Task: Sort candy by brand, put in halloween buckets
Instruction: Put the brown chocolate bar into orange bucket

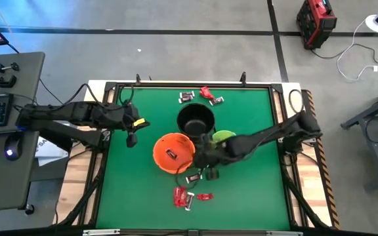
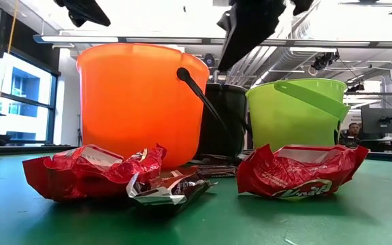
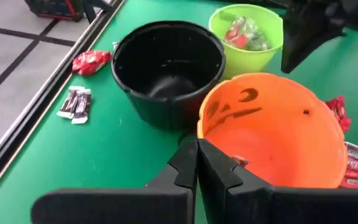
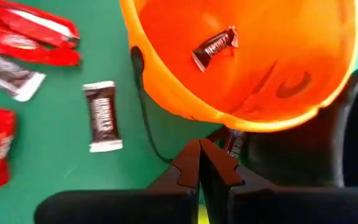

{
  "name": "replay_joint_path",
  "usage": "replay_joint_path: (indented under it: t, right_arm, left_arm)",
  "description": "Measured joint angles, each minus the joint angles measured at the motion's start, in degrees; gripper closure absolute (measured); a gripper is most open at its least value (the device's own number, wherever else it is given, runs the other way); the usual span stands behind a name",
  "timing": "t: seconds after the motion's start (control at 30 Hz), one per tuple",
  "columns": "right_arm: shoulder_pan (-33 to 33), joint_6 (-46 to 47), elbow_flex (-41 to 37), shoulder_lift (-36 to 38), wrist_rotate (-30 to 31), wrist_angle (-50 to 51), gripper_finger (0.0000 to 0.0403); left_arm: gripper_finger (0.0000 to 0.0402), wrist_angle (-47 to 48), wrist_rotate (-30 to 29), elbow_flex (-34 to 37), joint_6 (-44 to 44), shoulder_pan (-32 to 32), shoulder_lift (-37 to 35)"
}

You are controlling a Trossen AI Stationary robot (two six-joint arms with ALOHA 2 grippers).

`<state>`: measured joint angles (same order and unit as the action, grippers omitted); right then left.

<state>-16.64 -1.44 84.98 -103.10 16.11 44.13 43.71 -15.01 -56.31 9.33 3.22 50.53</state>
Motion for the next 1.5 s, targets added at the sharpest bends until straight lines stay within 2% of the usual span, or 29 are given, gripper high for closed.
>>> replay_joint_path:
  t: [0.3,0.4,0.57,0.93,1.07,1.33,1.5]
  right_arm:
    - [-3.8,6.7,-0.4,-6.0,13.1,1.7,0.0403]
    - [-4.3,8.0,-0.8,-6.8,15.5,1.8,0.0403]
    - [-5.0,8.8,-2.7,-6.9,15.6,1.6,0.0403]
    - [-5.1,18.8,-2.8,-6.9,15.9,18.1,0.0403]
    - [-5.3,23.3,-6.6,-5.3,15.6,19.9,0.0403]
    - [-5.6,29.7,-18.6,6.3,13.0,15.2,0.0403]
    - [-5.5,31.0,-22.1,13.8,7.0,-2.5,0.0403]
  left_arm:
    - [0.0401,-0.3,-0.1,0.0,0.8,0.0,-0.9]
    - [0.0402,-0.4,-0.1,0.0,1.0,0.0,-0.8]
    - [0.0401,-0.5,-0.4,0.0,1.1,0.0,-0.8]
    - [0.0402,-0.8,-1.0,0.0,3.9,0.0,-0.8]
    - [0.0401,-0.7,-1.1,0.0,4.1,0.0,-0.8]
    - [0.0401,-0.7,-1.1,0.0,4.2,0.0,-0.8]
    - [0.0401,-0.8,-1.1,0.0,4.2,0.0,-0.8]
